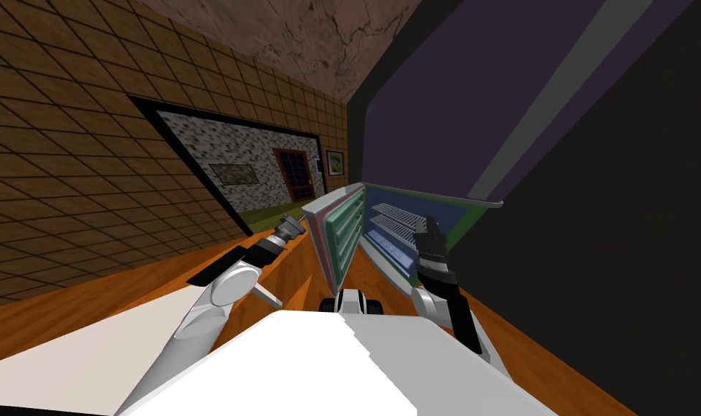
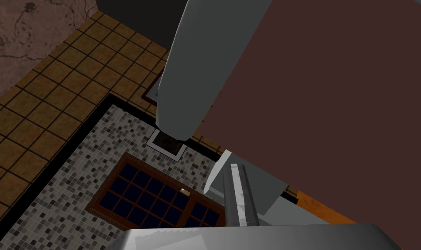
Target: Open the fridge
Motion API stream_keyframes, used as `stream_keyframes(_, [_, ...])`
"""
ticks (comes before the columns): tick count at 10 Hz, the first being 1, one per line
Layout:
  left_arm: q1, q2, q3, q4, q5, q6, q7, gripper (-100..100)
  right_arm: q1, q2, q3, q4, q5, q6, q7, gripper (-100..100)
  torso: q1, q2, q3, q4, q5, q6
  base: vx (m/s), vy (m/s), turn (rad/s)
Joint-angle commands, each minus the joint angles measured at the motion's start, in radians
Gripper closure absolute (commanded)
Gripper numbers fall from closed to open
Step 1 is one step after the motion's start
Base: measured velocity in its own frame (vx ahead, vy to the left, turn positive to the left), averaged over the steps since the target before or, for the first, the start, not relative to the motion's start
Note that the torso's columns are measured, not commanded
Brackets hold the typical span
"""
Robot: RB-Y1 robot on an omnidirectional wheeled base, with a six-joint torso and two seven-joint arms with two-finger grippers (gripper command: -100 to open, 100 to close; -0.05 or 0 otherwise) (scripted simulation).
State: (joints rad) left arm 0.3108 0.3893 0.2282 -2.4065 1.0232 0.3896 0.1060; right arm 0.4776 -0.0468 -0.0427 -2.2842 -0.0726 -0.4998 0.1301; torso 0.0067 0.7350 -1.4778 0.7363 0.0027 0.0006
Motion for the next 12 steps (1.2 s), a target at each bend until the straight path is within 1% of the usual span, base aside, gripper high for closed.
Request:
stream_keyframes(1, [0.008,0.021,-0.029,-0.014,0.030,-0.009,-0.014,100,0.000,0.000,0.000,0.000,0.000,0.000,0.000,0,-0.003,0.002,0.001,0.001,-0.001,0.000,0.100,0.202,0.035])
stream_keyframes(3, [0.016,0.039,-0.055,-0.027,0.055,-0.017,-0.026,100,0.000,0.000,0.000,0.000,0.000,0.000,0.000,0,-0.012,0.006,0.005,0.001,-0.003,0.001,0.107,0.200,0.029])
stream_keyframes(4, [0.027,0.050,0.003,-0.062,0.087,0.003,-0.002,-100,0.000,0.000,0.000,0.000,0.000,0.000,0.000,0,-0.016,0.009,0.007,0.002,-0.005,0.002,0.099,0.076,0.173])
stream_keyframes(5, [0.035,0.060,0.023,-0.080,0.109,0.014,0.007,-100,0.000,0.000,0.000,0.000,0.000,0.000,0.000,0,-0.020,0.010,0.007,0.003,-0.006,0.000,0.063,-0.038,0.233])
stream_keyframes(7, [0.051,0.079,0.063,-0.117,0.152,0.036,0.025,-100,0.000,0.000,0.000,0.000,0.000,0.000,0.000,0,-0.023,0.006,0.005,0.001,-0.007,0.006,0.040,-0.040,0.169])
stream_keyframes(11, [0.083,0.118,0.143,-0.190,0.239,0.079,0.060,-100,0.000,0.000,0.000,0.000,0.000,0.000,0.000,0,-0.005,0.002,0.001,0.002,-0.002,0.000,0.049,-0.015,0.145])
stream_keyframes(12, [0.090,0.128,0.163,-0.209,0.261,0.090,0.069,-100,0.000,0.000,0.000,0.000,0.000,0.000,0.000,0,-0.004,0.002,0.001,0.001,-0.002,0.000,0.058,-0.014,0.156])
